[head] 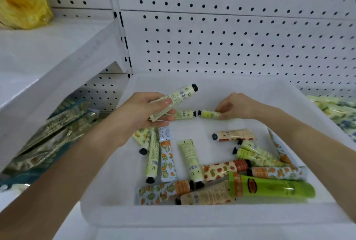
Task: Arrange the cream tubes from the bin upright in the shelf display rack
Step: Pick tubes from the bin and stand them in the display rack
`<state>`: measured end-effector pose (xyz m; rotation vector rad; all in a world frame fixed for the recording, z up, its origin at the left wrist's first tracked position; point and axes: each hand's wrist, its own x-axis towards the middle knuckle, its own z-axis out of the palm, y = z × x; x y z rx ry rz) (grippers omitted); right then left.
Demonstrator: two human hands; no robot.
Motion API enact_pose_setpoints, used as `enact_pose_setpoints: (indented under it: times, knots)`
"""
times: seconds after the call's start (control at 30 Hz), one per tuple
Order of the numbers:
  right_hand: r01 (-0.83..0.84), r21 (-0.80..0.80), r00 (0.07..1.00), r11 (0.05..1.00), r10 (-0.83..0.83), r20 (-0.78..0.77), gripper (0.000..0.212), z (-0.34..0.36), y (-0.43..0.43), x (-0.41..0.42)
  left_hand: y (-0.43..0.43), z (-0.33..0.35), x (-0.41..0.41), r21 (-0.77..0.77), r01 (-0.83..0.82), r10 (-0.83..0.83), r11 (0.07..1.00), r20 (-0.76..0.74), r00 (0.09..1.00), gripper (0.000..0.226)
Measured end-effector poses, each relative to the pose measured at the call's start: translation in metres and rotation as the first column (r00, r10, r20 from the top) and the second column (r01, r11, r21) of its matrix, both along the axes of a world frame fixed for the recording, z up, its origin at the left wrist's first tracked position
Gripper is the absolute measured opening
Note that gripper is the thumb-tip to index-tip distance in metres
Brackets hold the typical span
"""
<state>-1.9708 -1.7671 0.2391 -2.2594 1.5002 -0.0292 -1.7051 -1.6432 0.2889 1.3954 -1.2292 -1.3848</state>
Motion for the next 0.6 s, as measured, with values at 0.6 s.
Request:
enact_pose_setpoints:
  times: [0.6]
  knots:
    - [-0.019, 0.23, 0.789, 0.973, -0.126, 0.601, 0.018, 0.073, 0.038, 0.016, -0.003, 0.001, 0.002, 0.027, -0.045, 0.047, 0.999, -0.065, 0.997, 0.017]
